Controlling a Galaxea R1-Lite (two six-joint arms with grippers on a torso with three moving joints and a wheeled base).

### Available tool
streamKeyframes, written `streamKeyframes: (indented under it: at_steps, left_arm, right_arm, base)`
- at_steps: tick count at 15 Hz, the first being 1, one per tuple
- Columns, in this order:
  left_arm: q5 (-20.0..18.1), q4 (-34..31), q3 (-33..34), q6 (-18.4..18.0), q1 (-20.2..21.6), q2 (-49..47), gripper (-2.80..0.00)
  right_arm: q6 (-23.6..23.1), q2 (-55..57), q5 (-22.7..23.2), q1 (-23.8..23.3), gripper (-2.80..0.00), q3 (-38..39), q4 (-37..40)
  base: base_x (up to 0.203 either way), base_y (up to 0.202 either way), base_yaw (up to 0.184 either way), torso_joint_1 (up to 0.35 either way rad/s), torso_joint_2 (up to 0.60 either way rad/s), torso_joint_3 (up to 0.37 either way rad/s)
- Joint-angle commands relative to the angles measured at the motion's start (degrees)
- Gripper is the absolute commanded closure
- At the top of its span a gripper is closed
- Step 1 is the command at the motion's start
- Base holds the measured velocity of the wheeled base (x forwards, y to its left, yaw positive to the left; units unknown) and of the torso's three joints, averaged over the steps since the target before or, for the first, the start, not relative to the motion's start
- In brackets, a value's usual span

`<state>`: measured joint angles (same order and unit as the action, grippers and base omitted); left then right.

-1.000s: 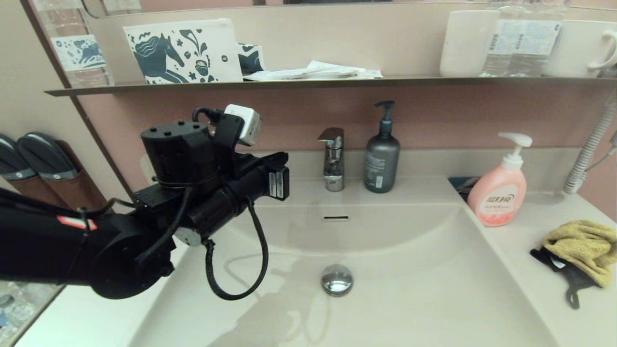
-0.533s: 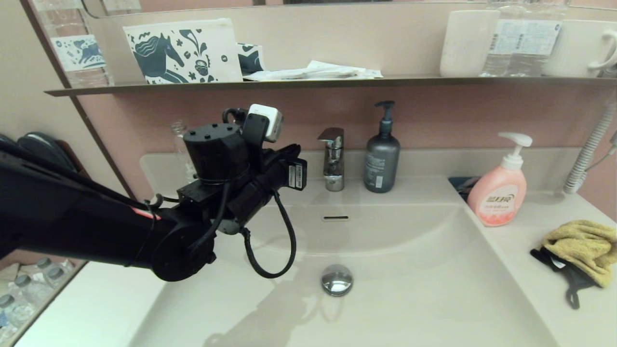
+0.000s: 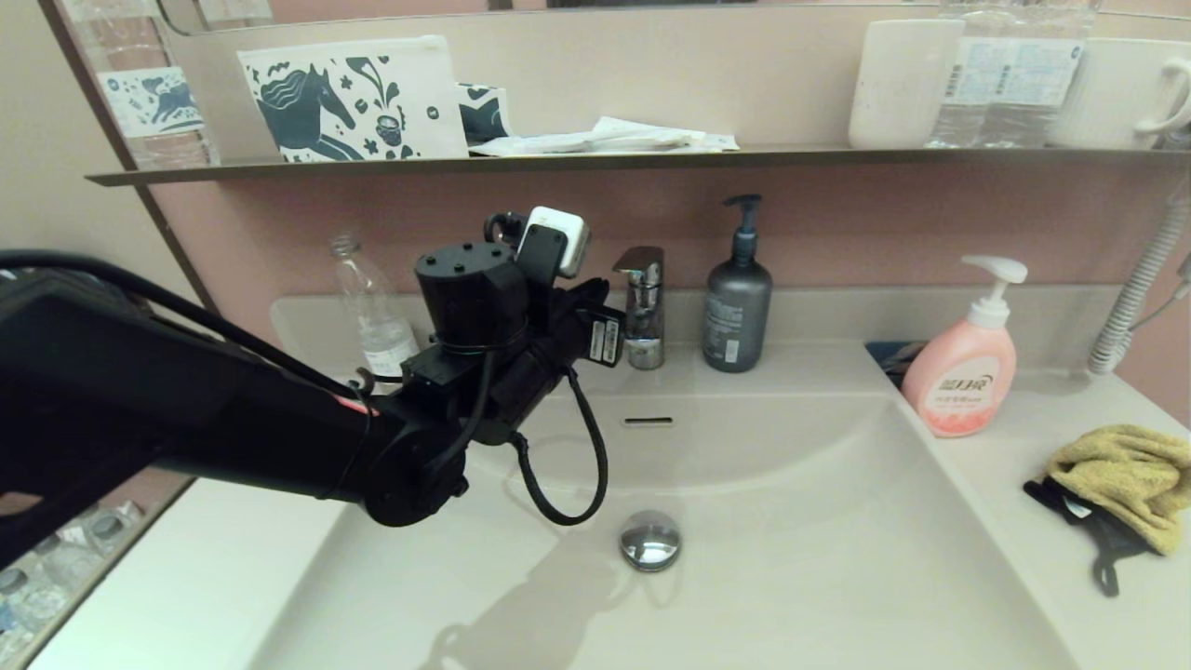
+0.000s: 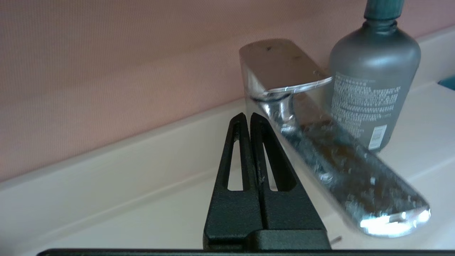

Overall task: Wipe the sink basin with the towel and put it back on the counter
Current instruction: Turn on the faucet

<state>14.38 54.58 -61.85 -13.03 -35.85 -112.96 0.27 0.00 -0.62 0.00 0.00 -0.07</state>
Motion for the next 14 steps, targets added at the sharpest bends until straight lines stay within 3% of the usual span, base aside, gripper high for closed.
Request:
streamKeyframes:
  at_steps: [1,6,9,14]
  left_arm:
    - [0.1,0.2,-2.1,-0.1,-0.1,-1.4,0.0]
    - [0.2,-1.9,-5.9,-0.1,-0.1,-1.0,0.0]
    - [1.3,-5.2,-5.0,0.2,-1.9,0.8,0.0]
    - [1.9,-5.4,-3.5,0.0,-3.0,-0.1,0.0]
  right_arm:
    - [0.0,0.1,0.0,0.1,0.0,0.0,0.0]
    - [0.0,0.1,0.0,0.0,0.0,0.0,0.0]
    - [0.0,0.1,0.0,0.0,0.0,0.0,0.0]
    - [0.0,0.1,0.0,0.0,0.0,0.0,0.0]
  base:
    - [0.0,0.0,0.0,0.0,0.0,0.0]
    - [0.0,0.0,0.0,0.0,0.0,0.0]
    - [0.0,0.0,0.0,0.0,0.0,0.0]
    - [0.0,0.0,0.0,0.0,0.0,0.0]
